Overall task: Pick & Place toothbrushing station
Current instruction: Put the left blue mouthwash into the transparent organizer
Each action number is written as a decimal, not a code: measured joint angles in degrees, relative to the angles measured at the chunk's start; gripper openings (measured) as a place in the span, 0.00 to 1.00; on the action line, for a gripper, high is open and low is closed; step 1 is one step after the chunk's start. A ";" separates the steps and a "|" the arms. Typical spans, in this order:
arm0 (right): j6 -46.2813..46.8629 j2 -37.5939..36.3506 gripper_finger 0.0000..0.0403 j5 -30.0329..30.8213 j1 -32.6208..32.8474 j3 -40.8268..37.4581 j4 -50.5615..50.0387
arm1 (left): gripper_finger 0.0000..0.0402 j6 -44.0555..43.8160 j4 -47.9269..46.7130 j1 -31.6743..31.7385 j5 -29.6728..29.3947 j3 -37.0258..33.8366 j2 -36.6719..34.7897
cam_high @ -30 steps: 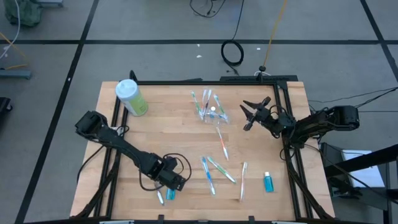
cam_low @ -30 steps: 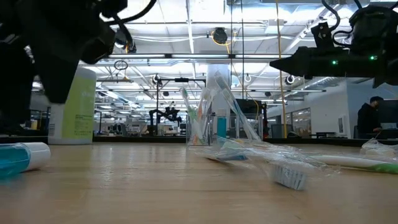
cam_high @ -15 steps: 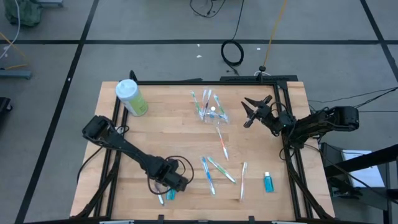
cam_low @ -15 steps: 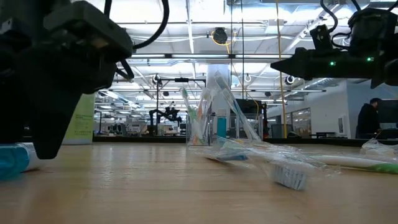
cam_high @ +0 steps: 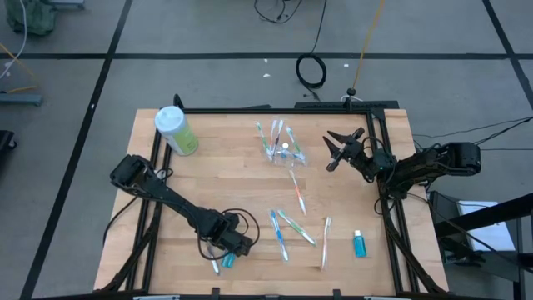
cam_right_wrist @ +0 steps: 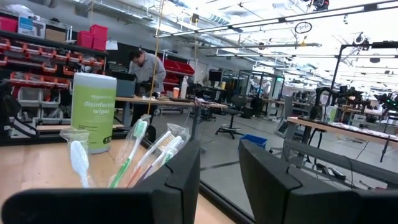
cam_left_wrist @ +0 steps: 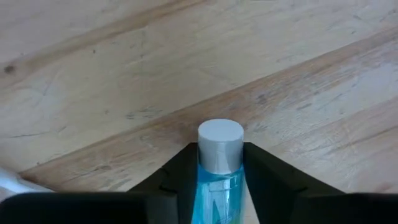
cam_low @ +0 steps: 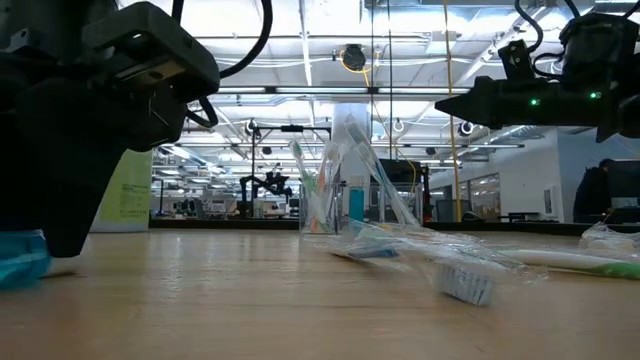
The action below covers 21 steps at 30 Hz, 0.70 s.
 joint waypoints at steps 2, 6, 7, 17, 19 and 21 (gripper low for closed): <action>-0.04 0.00 0.26 0.00 0.00 0.00 0.01 | 0.28 0.01 0.02 0.22 0.00 0.00 0.01; 0.01 0.00 0.26 0.00 0.02 0.00 -0.01 | 0.26 0.44 0.04 0.85 0.11 0.02 -0.03; 0.01 0.00 0.26 0.00 0.02 0.00 -0.01 | 0.26 0.68 0.03 1.04 0.09 0.02 -0.03; 0.01 0.00 0.26 -0.02 0.02 0.00 -0.01 | 0.27 7.06 -0.03 3.44 -1.06 0.02 -0.03; -0.01 0.00 0.26 -0.01 0.02 0.00 -0.01 | 0.26 9.15 0.00 4.24 -1.66 0.05 -0.05; -0.04 0.00 0.26 -0.01 0.02 0.00 -0.01 | 0.25 11.88 0.02 5.50 -1.84 0.09 -0.05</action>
